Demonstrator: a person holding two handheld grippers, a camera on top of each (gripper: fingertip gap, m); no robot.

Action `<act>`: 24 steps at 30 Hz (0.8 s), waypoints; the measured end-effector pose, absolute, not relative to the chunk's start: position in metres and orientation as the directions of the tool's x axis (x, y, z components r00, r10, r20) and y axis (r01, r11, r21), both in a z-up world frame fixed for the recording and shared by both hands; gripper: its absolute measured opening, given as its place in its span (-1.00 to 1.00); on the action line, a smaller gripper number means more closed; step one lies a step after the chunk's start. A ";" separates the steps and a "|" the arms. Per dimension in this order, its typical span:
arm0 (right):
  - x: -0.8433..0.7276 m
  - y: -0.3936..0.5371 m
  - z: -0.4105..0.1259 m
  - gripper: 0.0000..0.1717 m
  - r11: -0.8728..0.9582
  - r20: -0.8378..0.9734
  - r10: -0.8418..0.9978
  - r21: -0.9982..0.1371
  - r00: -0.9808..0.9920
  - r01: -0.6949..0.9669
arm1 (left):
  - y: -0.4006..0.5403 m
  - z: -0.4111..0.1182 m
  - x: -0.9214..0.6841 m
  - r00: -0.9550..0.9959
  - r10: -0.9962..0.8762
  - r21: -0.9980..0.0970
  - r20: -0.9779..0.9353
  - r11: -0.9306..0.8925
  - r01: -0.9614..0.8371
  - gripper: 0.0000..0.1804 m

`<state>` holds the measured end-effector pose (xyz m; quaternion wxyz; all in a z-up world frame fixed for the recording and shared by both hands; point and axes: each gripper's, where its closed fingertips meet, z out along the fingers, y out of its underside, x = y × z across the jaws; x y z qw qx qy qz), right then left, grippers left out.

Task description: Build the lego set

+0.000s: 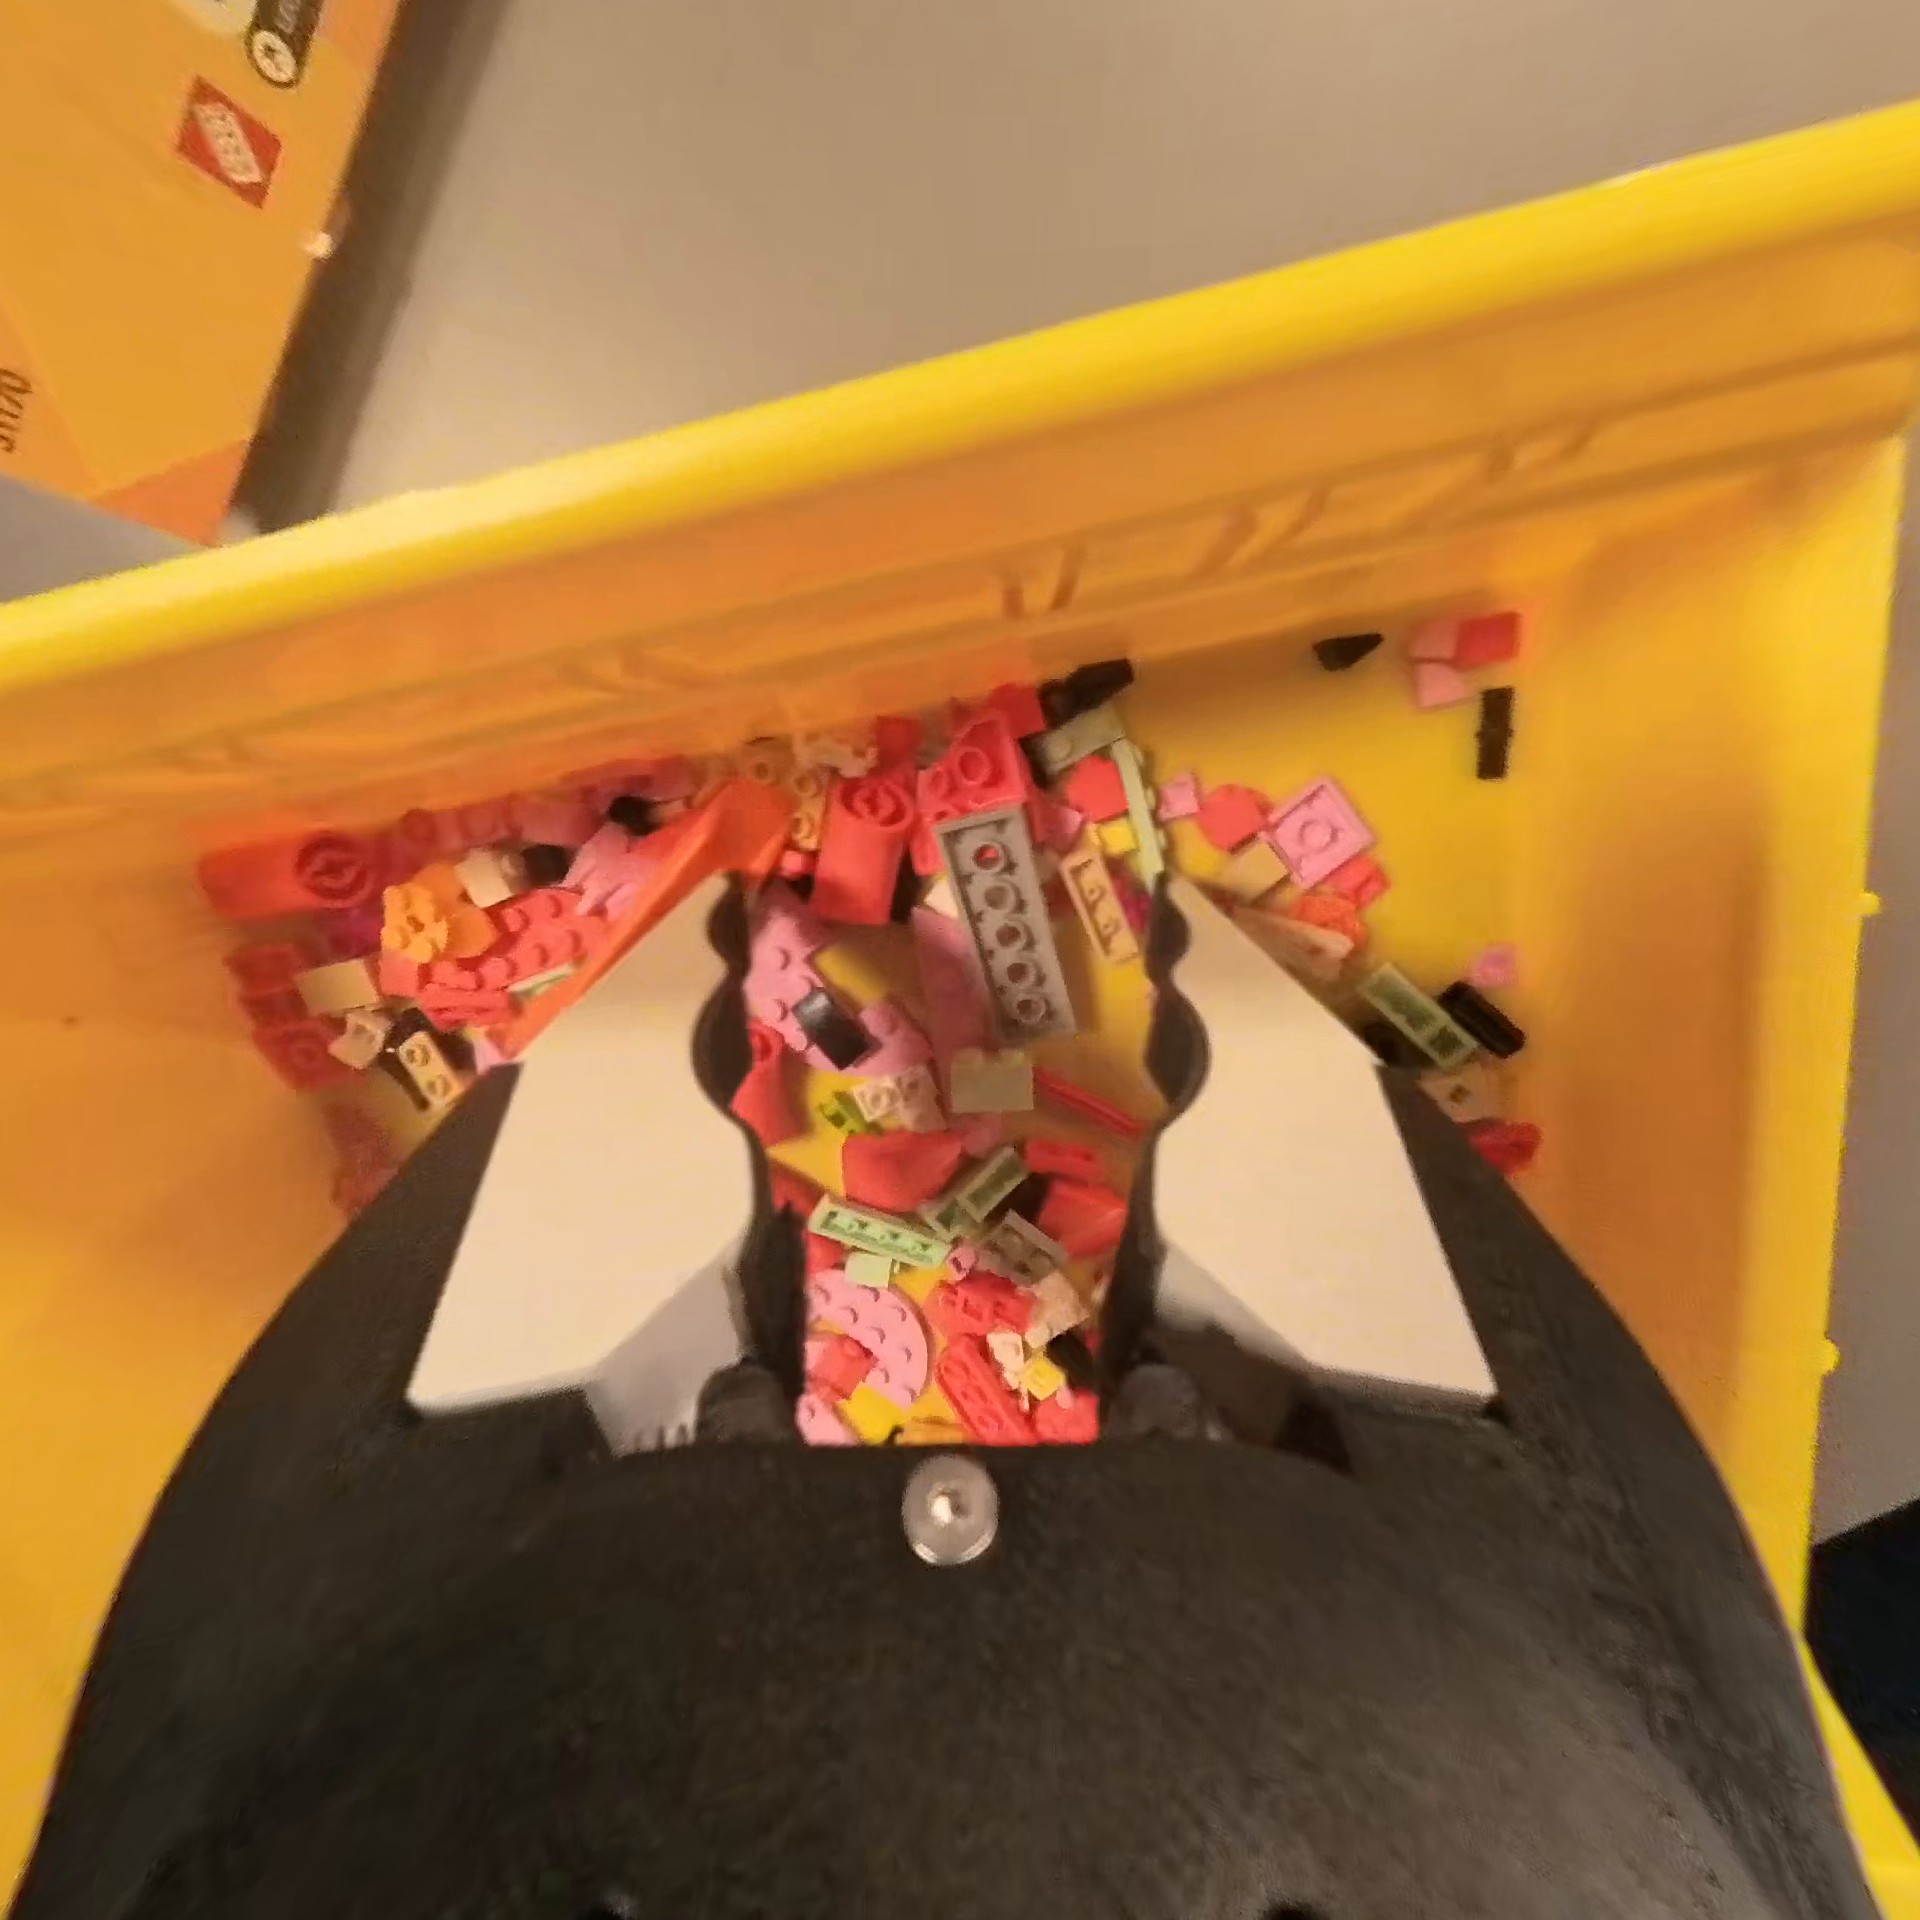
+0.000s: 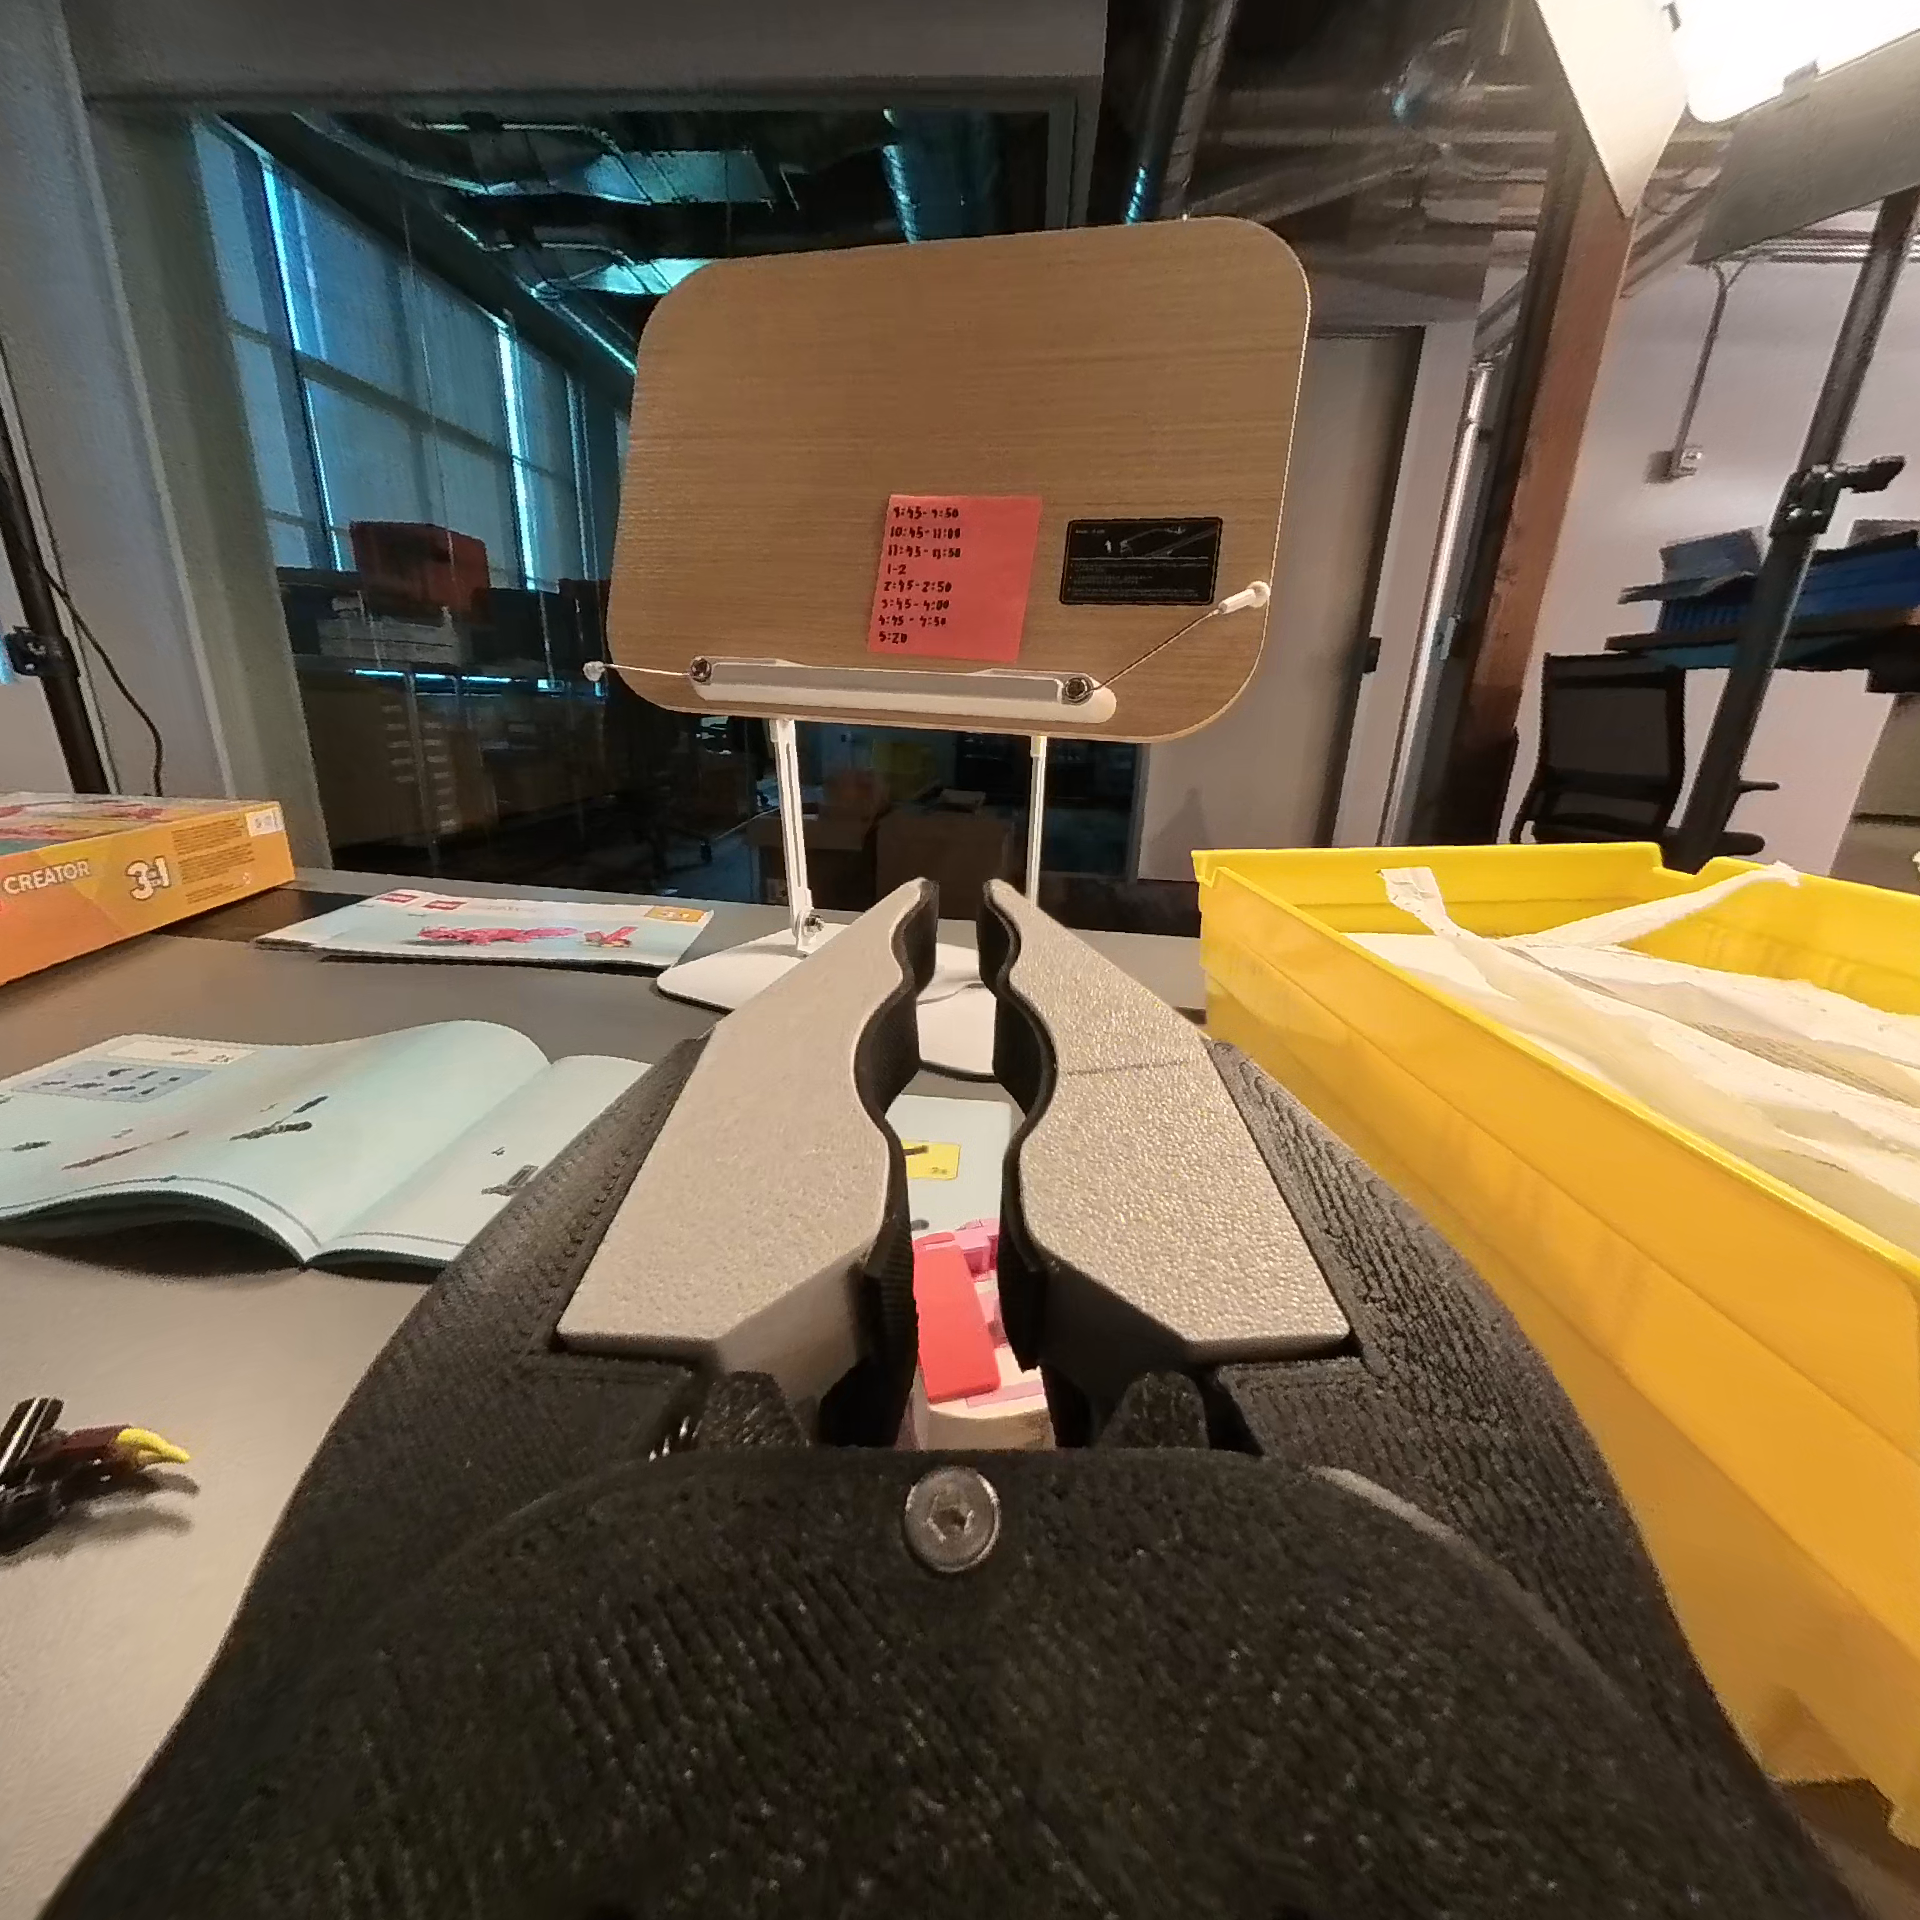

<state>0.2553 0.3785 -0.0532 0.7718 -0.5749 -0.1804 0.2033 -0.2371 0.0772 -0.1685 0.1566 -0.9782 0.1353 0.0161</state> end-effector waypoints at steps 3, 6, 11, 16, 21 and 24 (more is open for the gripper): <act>0.254 0.379 -0.054 -0.93 0.244 0.033 0.530 -0.963 0.847 -0.115 | 0.072 -0.166 -0.242 0.961 -0.264 -0.282 -0.079 -0.919 -0.275 -0.40; 0.255 0.379 -0.054 -0.93 0.241 0.029 0.532 -0.963 0.846 -0.118 | 0.061 -0.165 -0.242 0.962 -0.267 -0.255 -0.055 -0.928 -0.272 -0.62; 0.254 0.379 -0.054 -0.93 0.239 0.029 0.534 -0.964 0.845 -0.117 | 0.026 -0.172 -0.231 0.957 -0.283 -0.173 0.064 -0.947 -0.269 -1.00; 0.253 0.378 -0.055 -0.93 0.236 0.028 0.538 -0.965 0.843 -0.118 | 0.021 -0.156 -0.230 0.947 -0.304 -0.202 0.103 -0.939 -0.279 -0.68; 0.254 0.379 -0.054 -0.93 0.233 0.023 0.539 -0.965 0.842 -0.123 | 0.048 -0.152 -0.263 0.965 -0.264 -0.274 -0.010 -0.927 -0.256 -0.34; 0.254 0.379 -0.055 -0.93 0.230 0.018 0.540 -0.965 0.841 -0.127 | 0.050 -0.162 -0.271 0.956 -0.289 -0.235 -0.055 -0.927 -0.293 -0.43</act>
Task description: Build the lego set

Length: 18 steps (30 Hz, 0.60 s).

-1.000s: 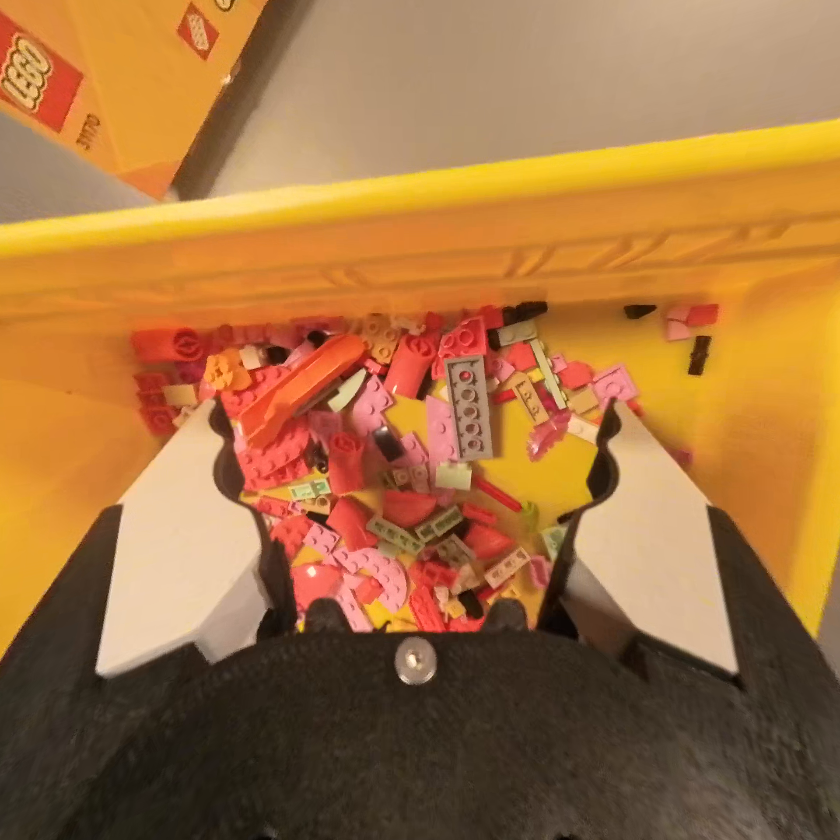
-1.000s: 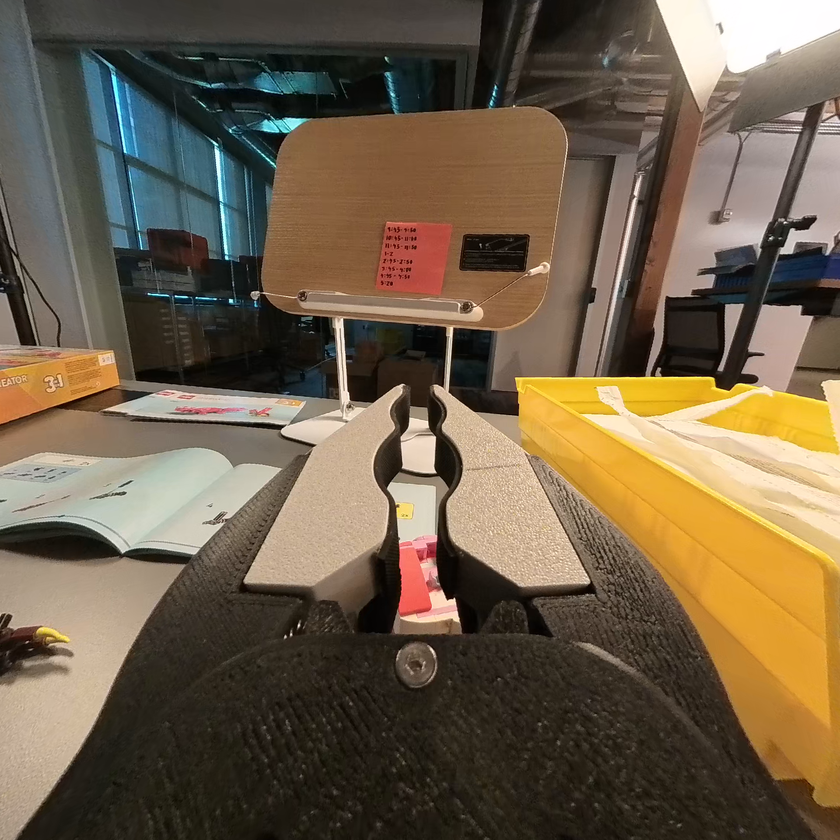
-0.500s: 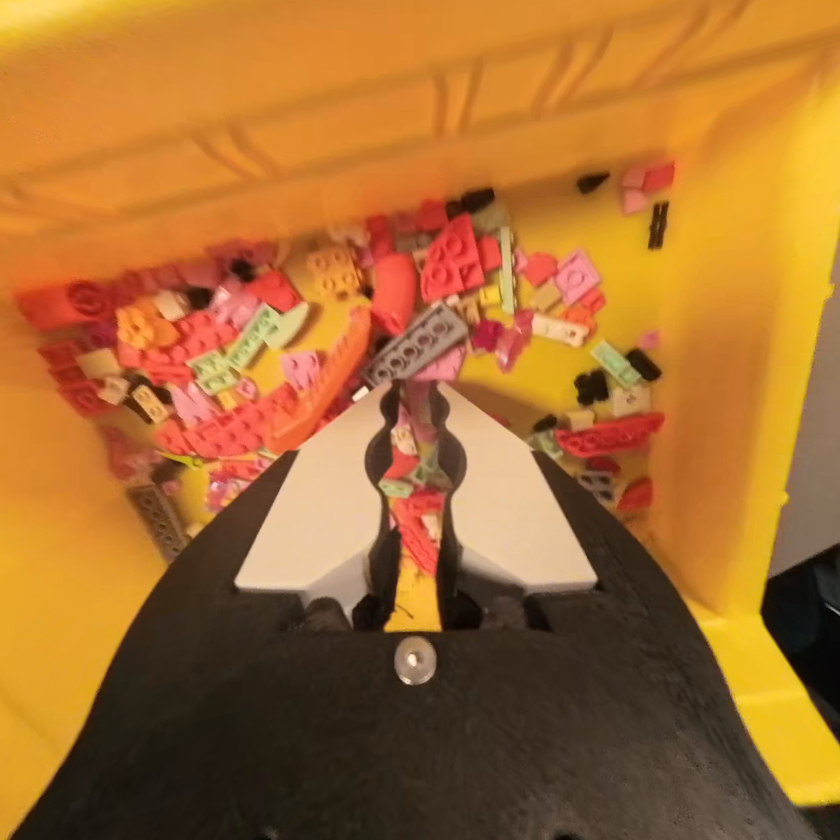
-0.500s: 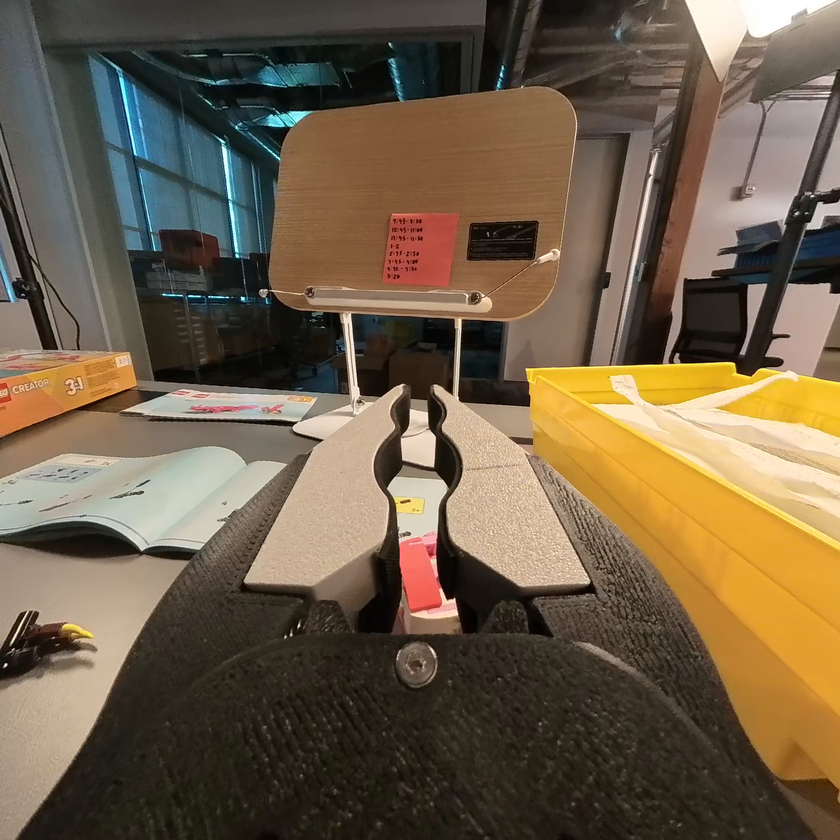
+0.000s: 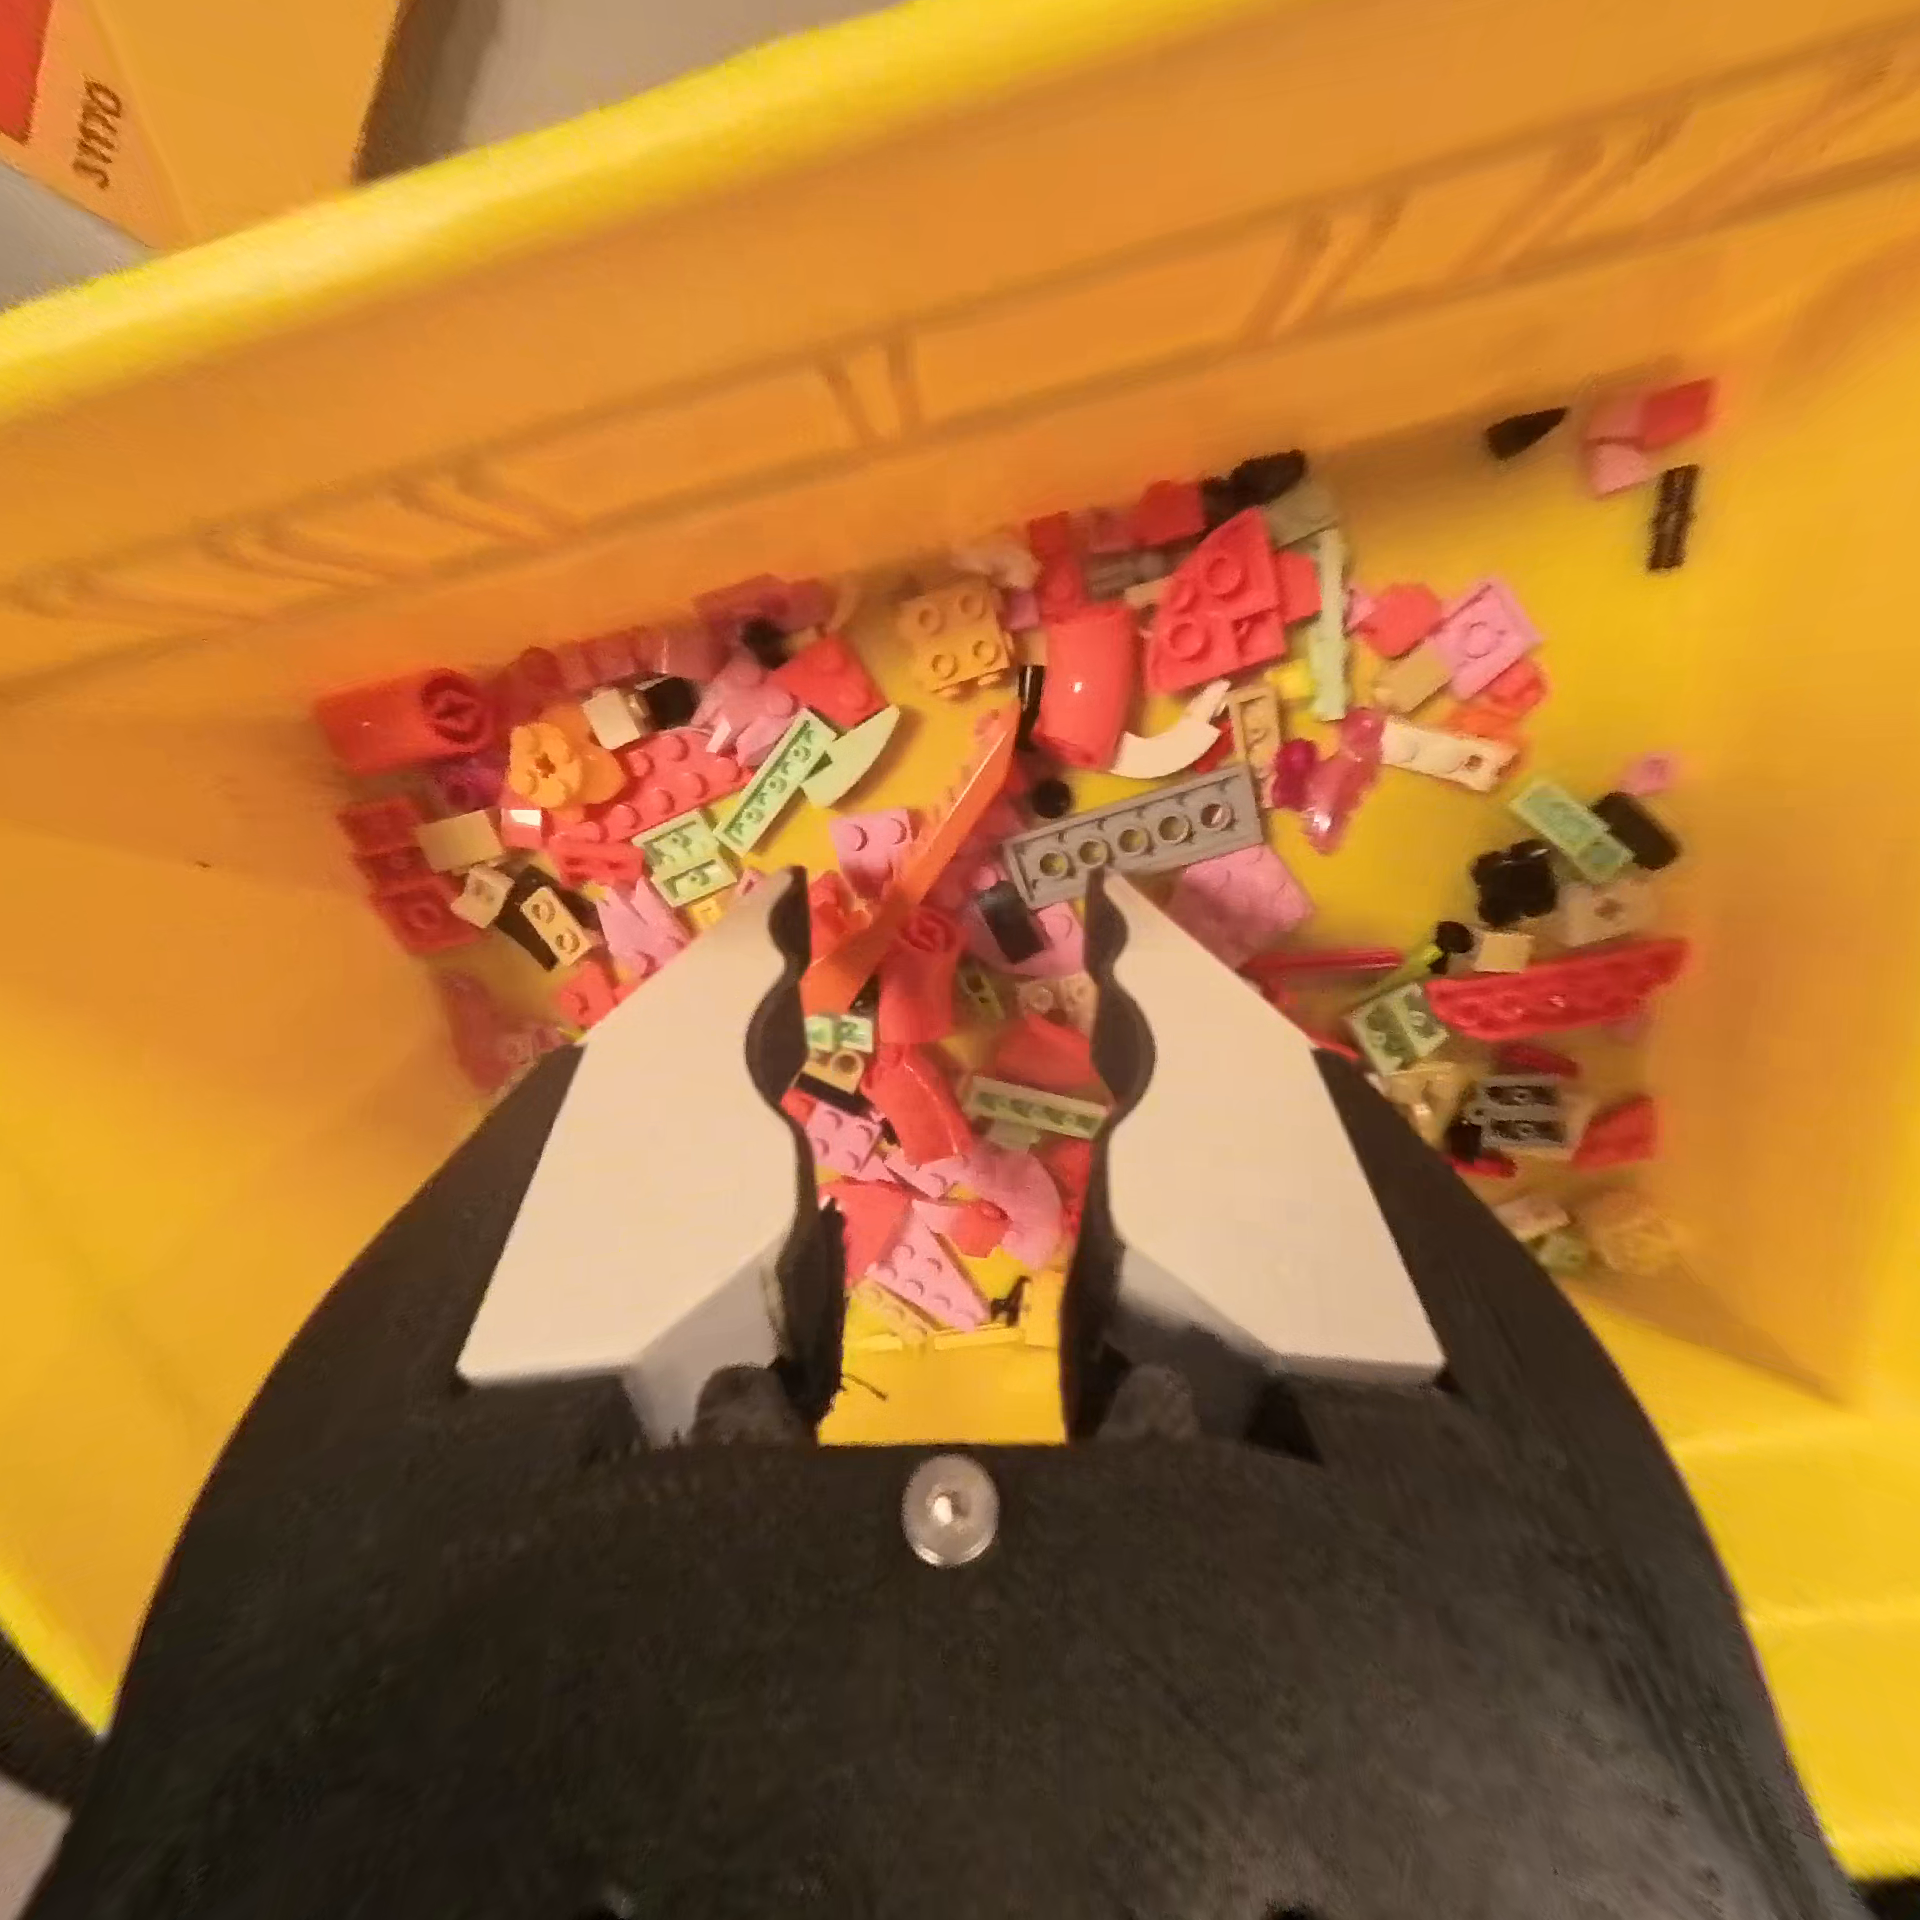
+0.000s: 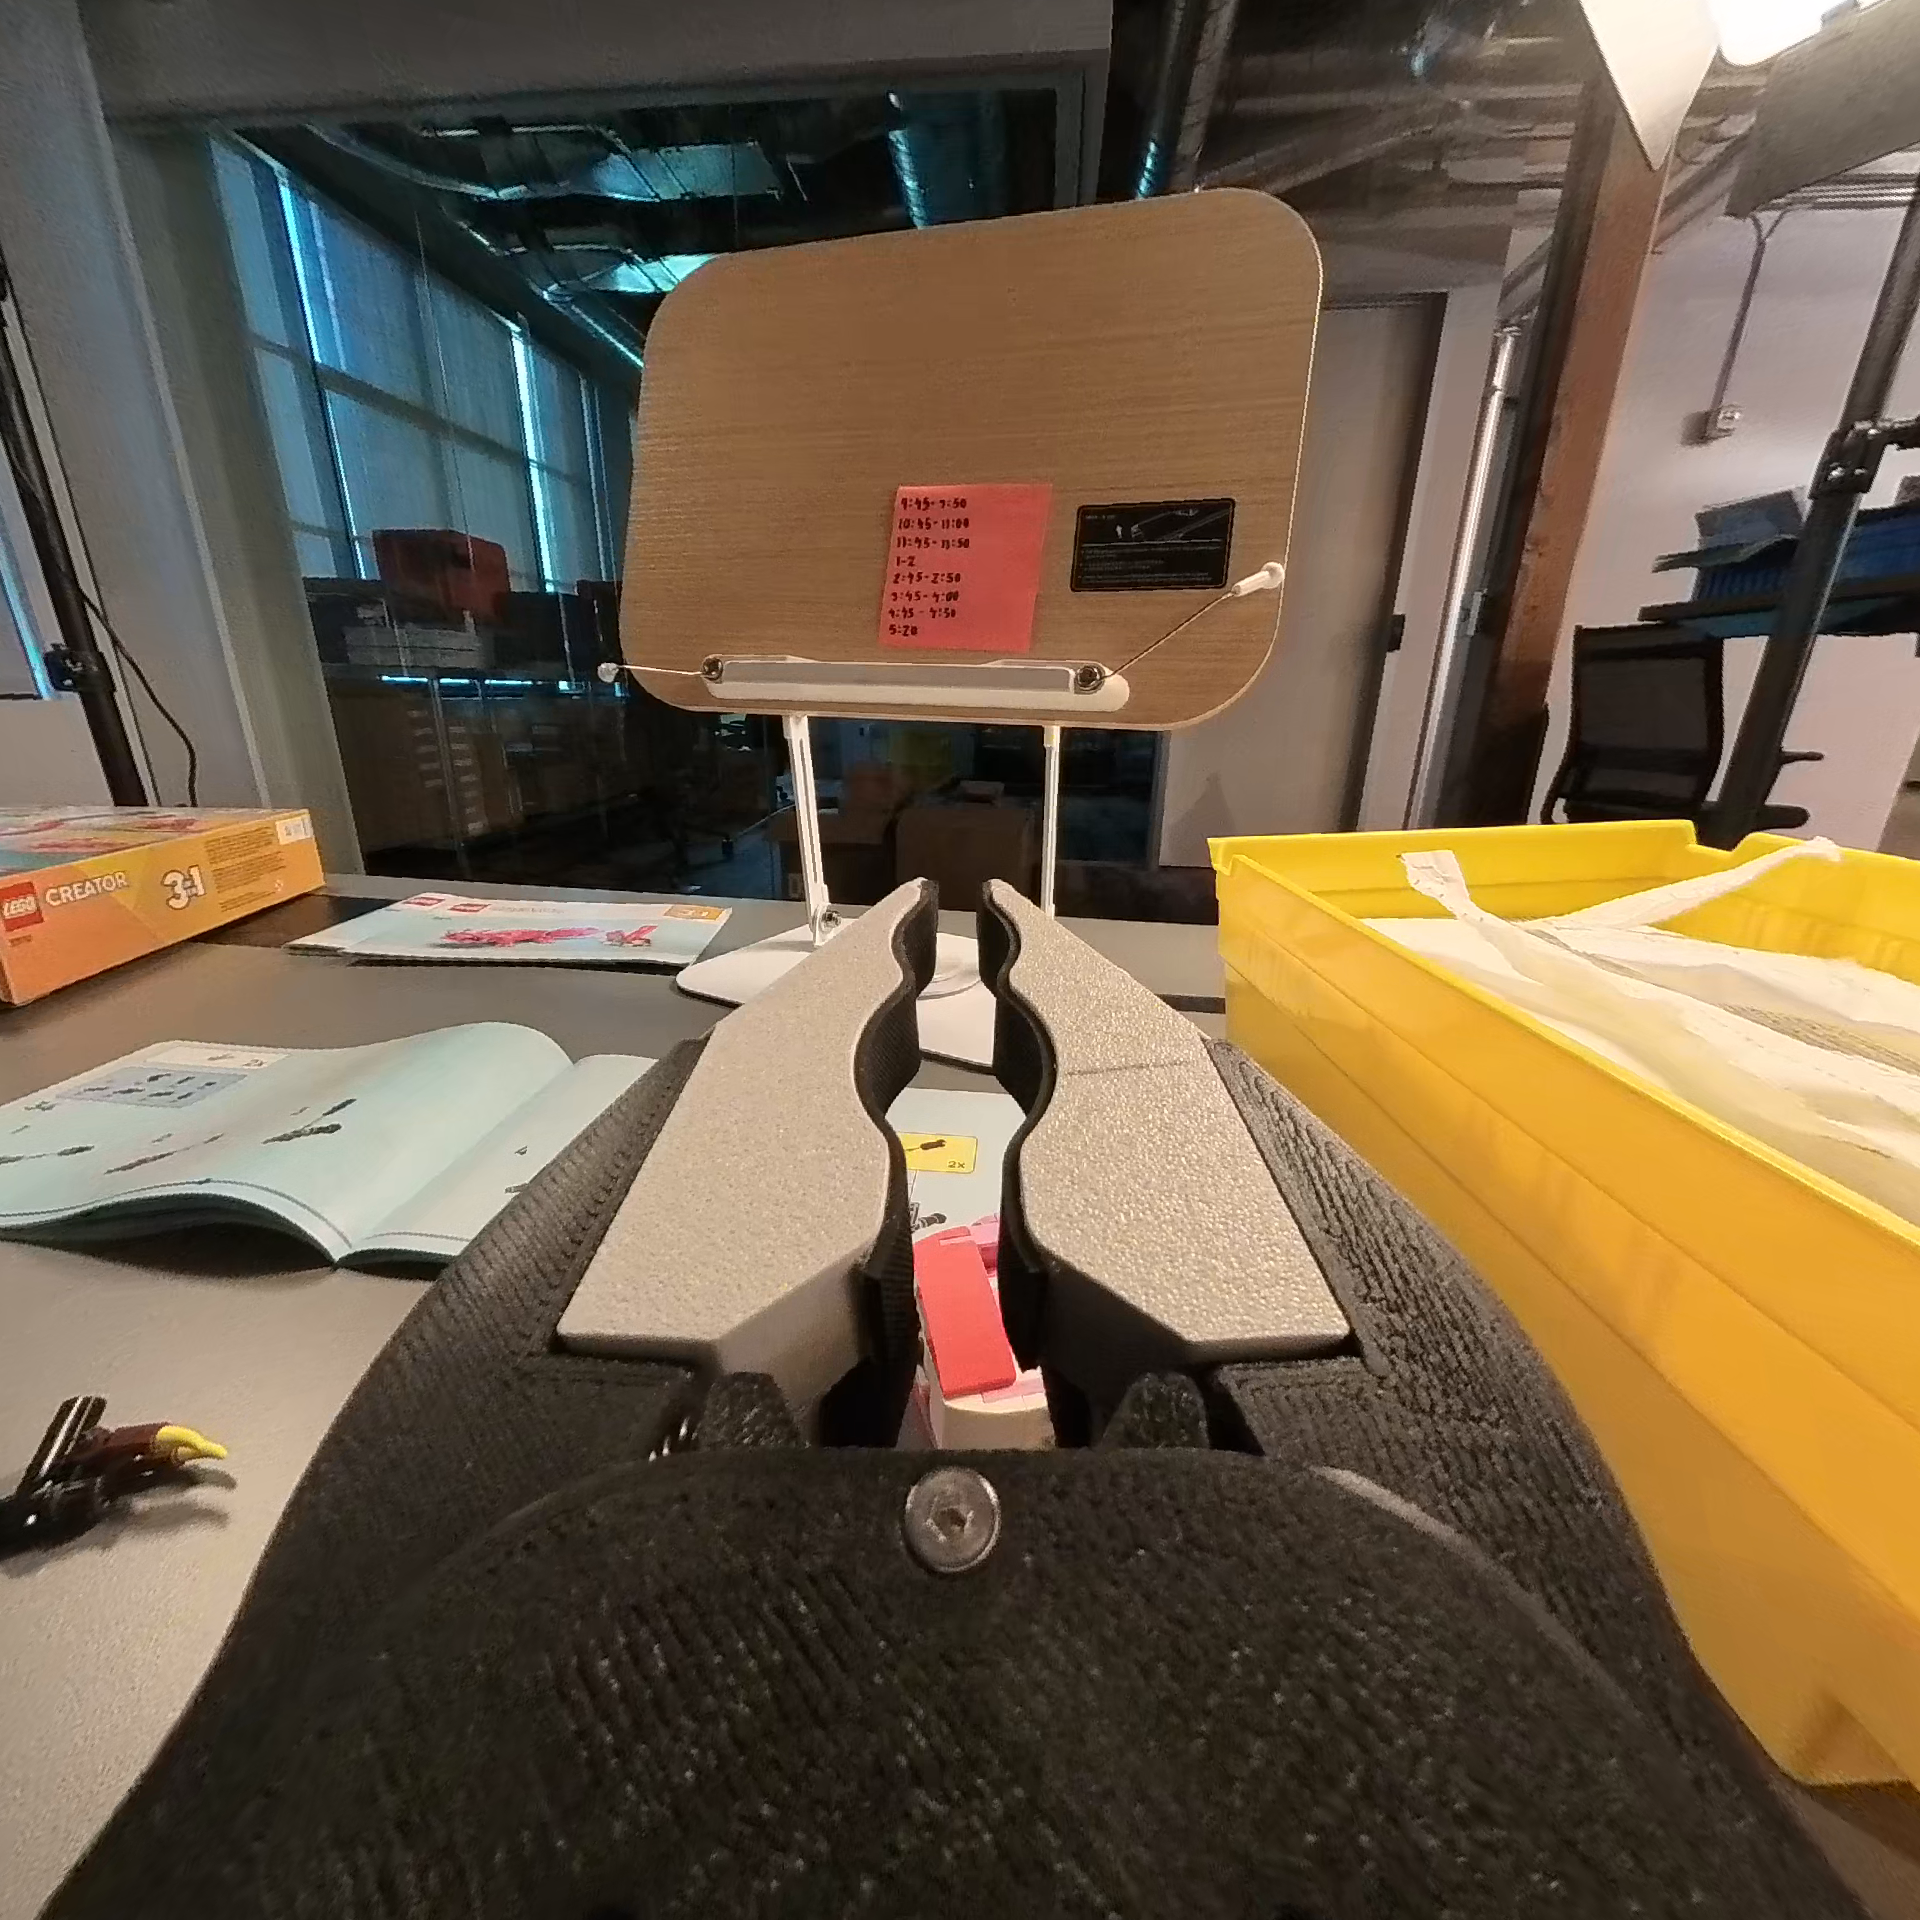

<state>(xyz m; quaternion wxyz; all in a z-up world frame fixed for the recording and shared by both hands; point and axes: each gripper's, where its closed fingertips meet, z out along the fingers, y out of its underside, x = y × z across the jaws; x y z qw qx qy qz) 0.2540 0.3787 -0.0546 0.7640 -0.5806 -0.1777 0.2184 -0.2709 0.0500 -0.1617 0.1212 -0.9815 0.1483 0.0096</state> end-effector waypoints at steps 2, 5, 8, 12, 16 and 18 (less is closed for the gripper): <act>0.254 0.379 -0.055 -0.93 0.230 0.016 0.540 -0.965 0.841 -0.129 | 0.046 -0.167 -0.270 0.948 -0.314 -0.207 -0.060 -0.925 -0.319 -0.58; 0.254 0.379 -0.055 -0.93 0.228 0.015 0.542 -0.965 0.840 -0.130 | 0.038 -0.168 -0.271 0.939 -0.332 -0.187 -0.093 -0.920 -0.344 -0.87; 0.254 0.379 -0.055 -0.93 0.226 0.014 0.544 -0.965 0.839 -0.130 | 0.020 -0.166 -0.258 0.942 -0.335 -0.173 0.004 -0.928 -0.329 -0.94; 0.253 0.378 -0.055 -0.94 0.223 0.013 0.549 -0.966 0.836 -0.132 | -0.013 -0.162 -0.224 0.890 -0.397 -0.120 0.223 -0.917 -0.379 -0.91; 0.253 0.379 -0.055 -0.94 0.221 0.007 0.550 -0.966 0.835 -0.137 | -0.002 -0.151 -0.238 0.920 -0.353 -0.164 0.167 -0.931 -0.327 -0.53; 0.254 0.379 -0.055 -0.94 0.219 0.004 0.550 -0.966 0.835 -0.140 | 0.013 -0.141 -0.259 0.956 -0.281 -0.211 0.083 -0.943 -0.259 -0.46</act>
